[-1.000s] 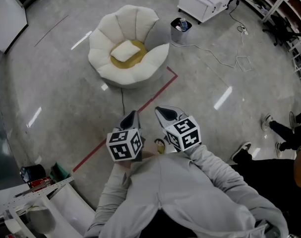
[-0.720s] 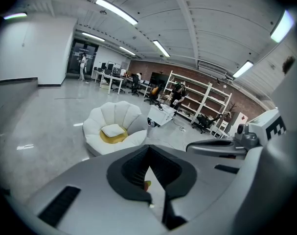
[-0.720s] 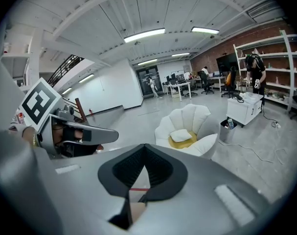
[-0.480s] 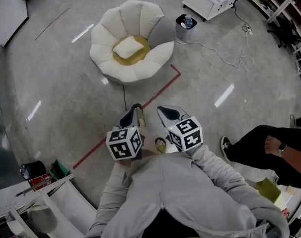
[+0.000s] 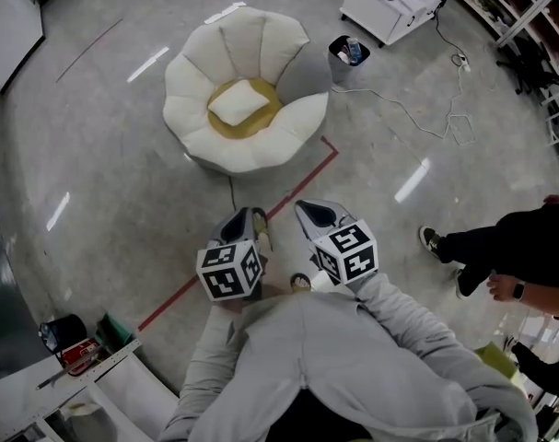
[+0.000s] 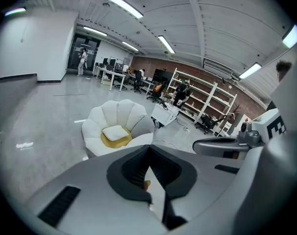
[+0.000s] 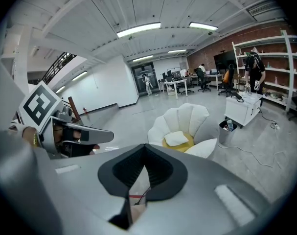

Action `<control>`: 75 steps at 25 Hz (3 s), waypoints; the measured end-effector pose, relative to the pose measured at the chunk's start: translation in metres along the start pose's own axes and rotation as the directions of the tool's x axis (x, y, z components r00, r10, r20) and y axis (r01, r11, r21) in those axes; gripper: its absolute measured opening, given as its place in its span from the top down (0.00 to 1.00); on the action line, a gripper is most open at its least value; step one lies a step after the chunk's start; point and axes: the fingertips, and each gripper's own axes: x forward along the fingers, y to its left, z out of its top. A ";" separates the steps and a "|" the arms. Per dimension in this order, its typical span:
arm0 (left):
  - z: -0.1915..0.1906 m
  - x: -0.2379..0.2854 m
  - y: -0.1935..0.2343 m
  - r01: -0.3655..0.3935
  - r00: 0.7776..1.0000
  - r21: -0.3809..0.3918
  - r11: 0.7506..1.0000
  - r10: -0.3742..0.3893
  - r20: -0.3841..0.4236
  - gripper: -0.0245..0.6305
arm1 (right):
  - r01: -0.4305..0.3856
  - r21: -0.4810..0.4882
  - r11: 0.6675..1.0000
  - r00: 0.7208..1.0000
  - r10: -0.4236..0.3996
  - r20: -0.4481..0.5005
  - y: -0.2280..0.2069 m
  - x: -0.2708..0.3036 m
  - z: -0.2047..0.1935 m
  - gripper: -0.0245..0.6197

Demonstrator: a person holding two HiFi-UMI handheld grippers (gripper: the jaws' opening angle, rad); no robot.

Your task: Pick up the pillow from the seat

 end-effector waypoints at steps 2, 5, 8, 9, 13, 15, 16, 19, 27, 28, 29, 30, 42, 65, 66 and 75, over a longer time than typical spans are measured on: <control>0.013 0.013 0.012 -0.004 1.000 -0.005 1.000 0.004 -0.006 0.95 | 0.004 0.000 1.000 1.000 -0.004 -0.004 -0.008 0.016 0.012 0.96; 0.035 0.031 0.030 -0.006 1.000 -0.009 1.000 0.006 -0.013 0.95 | 0.009 0.000 1.000 1.000 -0.009 -0.012 -0.018 0.040 0.029 0.96; 0.056 0.048 0.043 -0.001 1.000 -0.005 1.000 0.001 -0.022 0.95 | 0.014 0.003 1.000 1.000 -0.014 -0.021 -0.024 0.061 0.045 0.96; 0.061 0.053 0.047 0.002 1.000 -0.003 1.000 -0.002 -0.026 0.95 | 0.016 0.002 1.000 1.000 -0.016 -0.024 -0.026 0.067 0.050 0.96; 0.082 0.074 0.061 0.014 0.999 0.008 1.000 -0.013 -0.042 0.95 | 0.030 0.006 1.000 0.999 -0.030 -0.027 -0.035 0.091 0.067 0.96; 0.093 0.084 0.068 0.020 0.999 0.013 1.000 -0.020 -0.049 0.95 | 0.038 0.011 0.999 0.999 -0.038 -0.025 -0.040 0.103 0.077 0.96; 0.098 0.089 0.071 0.023 0.998 0.015 1.000 -0.022 -0.053 0.96 | 0.043 0.015 0.999 0.999 -0.042 -0.025 -0.043 0.109 0.082 0.96; 0.115 0.104 0.083 0.027 0.998 0.020 0.999 -0.026 -0.065 0.95 | 0.055 0.024 0.998 0.998 -0.055 -0.026 -0.051 0.128 0.097 0.96; 0.148 0.139 0.124 0.026 0.996 0.026 0.999 -0.024 -0.085 0.95 | 0.070 0.042 0.997 0.997 -0.069 -0.025 -0.065 0.185 0.126 0.96; 0.152 0.143 0.129 0.026 0.996 0.026 0.999 -0.023 -0.089 0.96 | 0.071 0.044 0.996 0.997 -0.070 -0.029 -0.066 0.192 0.129 0.96; 0.155 0.146 0.133 0.027 0.995 0.025 0.999 -0.024 -0.094 0.95 | 0.072 0.042 0.997 0.997 -0.071 -0.034 -0.068 0.198 0.131 0.96; 0.157 0.150 0.136 0.027 0.995 0.022 0.999 -0.025 -0.099 0.95 | 0.074 0.037 0.997 0.997 -0.072 -0.041 -0.069 0.204 0.133 0.96; 0.171 0.214 0.171 0.018 0.989 -0.022 1.000 -0.021 -0.146 0.95 | 0.084 0.058 0.995 0.993 -0.079 -0.085 -0.099 0.259 0.148 0.96; 0.125 0.411 0.247 -0.113 0.967 -0.164 0.980 0.071 -0.243 0.95 | 0.061 0.106 0.992 0.975 -0.037 -0.217 -0.228 0.408 0.104 0.96; 0.120 0.422 0.251 -0.112 0.966 -0.165 0.980 0.068 -0.250 0.95 | 0.061 0.110 0.992 0.974 -0.036 -0.222 -0.233 0.414 0.101 0.96; 0.049 0.518 0.292 -0.109 0.941 -0.245 0.963 0.021 -0.337 0.59 | 0.038 0.139 0.990 0.965 0.000 -0.263 -0.264 0.465 0.055 0.96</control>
